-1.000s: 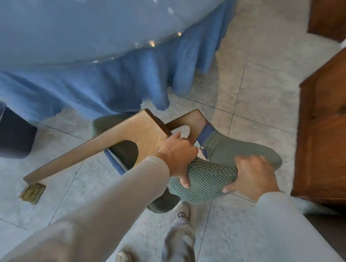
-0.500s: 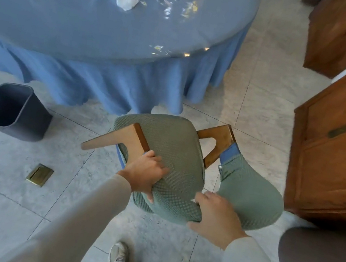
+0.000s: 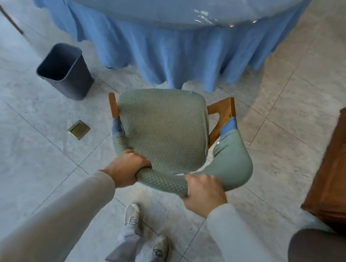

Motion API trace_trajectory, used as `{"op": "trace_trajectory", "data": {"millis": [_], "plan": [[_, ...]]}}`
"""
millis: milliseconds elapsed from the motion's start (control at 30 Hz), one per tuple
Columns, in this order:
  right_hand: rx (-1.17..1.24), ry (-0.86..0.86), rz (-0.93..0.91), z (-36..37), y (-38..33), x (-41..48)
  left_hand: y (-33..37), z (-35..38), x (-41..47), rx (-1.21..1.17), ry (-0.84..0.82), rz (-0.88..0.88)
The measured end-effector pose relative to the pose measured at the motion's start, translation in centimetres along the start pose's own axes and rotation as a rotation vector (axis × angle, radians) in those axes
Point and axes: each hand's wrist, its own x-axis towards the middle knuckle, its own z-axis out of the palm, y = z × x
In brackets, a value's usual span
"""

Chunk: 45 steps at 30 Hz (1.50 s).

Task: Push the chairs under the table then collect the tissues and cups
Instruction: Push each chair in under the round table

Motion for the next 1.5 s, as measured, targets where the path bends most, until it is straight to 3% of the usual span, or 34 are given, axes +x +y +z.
{"op": "trace_trajectory", "data": {"millis": [67, 233, 367, 600, 767, 1067, 1233, 1500], "plan": [[-0.017, -0.009, -0.028, 0.6, -3.3, 0.8, -0.1, 0.5, -2.4, -0.098, 0.038, -0.084], [-0.02, -0.058, -0.036, 4.1, -12.5, 2.2, -2.0, 3.6, -8.3, -0.088, 0.067, -0.227], [-0.032, -0.062, -0.003, 5.2, -14.8, 3.1, -0.6, 4.8, -9.9, -0.058, 0.127, -0.335], [-0.117, -0.075, -0.044, 4.2, -10.1, 2.8, 4.3, 4.4, -7.0, -0.06, 0.031, -0.565], [-0.162, -0.08, 0.042, 2.6, -6.8, 2.8, 3.2, 4.1, -6.1, -0.004, -0.032, -0.489], [0.044, -0.074, 0.231, -2.1, -4.4, 10.2, -1.9, -1.7, -0.2, 0.012, 0.058, -0.541], [0.059, -0.051, 0.306, -4.5, -4.9, 16.2, -5.5, -5.4, 4.2, 0.026, 0.104, -0.612], [0.016, -0.016, 0.333, -8.0, -4.2, 24.3, -10.6, -10.5, 10.3, 0.053, 0.095, -0.573]]}}
